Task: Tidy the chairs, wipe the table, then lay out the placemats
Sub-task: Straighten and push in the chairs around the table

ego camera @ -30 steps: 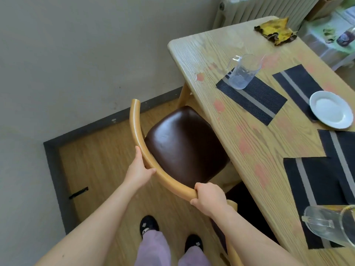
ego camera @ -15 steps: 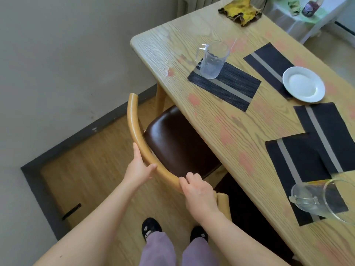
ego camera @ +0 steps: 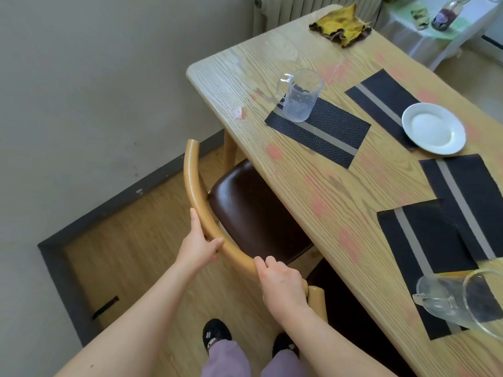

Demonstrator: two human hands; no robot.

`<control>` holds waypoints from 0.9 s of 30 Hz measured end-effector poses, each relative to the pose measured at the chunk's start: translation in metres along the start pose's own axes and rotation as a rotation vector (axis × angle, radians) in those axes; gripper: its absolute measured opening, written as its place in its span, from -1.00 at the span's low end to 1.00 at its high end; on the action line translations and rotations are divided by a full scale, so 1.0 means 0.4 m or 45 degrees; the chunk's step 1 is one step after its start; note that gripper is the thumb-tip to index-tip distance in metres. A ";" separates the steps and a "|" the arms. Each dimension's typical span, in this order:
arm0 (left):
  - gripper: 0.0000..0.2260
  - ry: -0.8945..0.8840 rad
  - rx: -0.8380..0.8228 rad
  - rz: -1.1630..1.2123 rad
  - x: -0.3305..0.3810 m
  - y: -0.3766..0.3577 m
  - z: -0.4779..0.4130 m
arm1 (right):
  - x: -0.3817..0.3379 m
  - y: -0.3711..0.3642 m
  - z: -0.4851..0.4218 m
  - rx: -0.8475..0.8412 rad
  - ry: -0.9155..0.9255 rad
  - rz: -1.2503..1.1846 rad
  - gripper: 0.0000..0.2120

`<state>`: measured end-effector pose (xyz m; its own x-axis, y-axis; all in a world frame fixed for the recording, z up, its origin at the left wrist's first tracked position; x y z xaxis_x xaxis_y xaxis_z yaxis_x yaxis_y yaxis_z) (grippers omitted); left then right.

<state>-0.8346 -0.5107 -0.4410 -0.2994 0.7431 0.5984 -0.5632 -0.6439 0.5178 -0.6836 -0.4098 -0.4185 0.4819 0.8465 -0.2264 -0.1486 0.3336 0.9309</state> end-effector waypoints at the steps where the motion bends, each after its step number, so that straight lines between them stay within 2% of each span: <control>1: -0.08 -0.002 0.000 0.006 0.005 0.000 -0.004 | 0.001 0.004 -0.004 0.006 0.005 -0.004 -0.53; 10: -0.08 -0.023 -0.001 -0.003 0.060 -0.021 -0.031 | 0.030 0.029 -0.042 0.087 -0.013 0.018 -0.57; 19: -0.09 -0.026 0.010 0.045 0.068 -0.061 -0.030 | 0.082 0.034 -0.044 0.138 -0.056 0.014 -0.49; 22: -0.15 -0.006 0.066 0.053 0.061 -0.058 -0.022 | 0.097 0.042 -0.022 0.200 -0.050 -0.017 -0.53; 24: -0.30 0.047 0.076 -0.020 0.043 -0.076 0.000 | 0.133 0.055 0.016 0.251 -0.079 -0.057 -0.64; 25: -0.41 0.085 0.013 -0.108 0.032 -0.096 0.015 | 0.151 0.061 0.033 0.289 -0.090 -0.074 -0.69; 27: -0.56 0.113 -0.321 -0.404 0.010 -0.181 0.092 | 0.193 0.069 0.087 0.388 -0.116 -0.103 -0.80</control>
<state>-0.7668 -0.4676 -0.4537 -0.1399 0.9174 0.3725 -0.8058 -0.3241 0.4956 -0.6204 -0.3498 -0.4003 0.5590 0.7771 -0.2891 0.1518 0.2469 0.9571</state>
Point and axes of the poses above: each hand's wrist, its own z-axis away from the middle knuckle, its own y-axis out of the back of the hand, x = y × z, the point moved 8 cm from there along -z, towards the middle knuckle, and after that the axes turned 10 degrees about x, right-handed, at the moved point
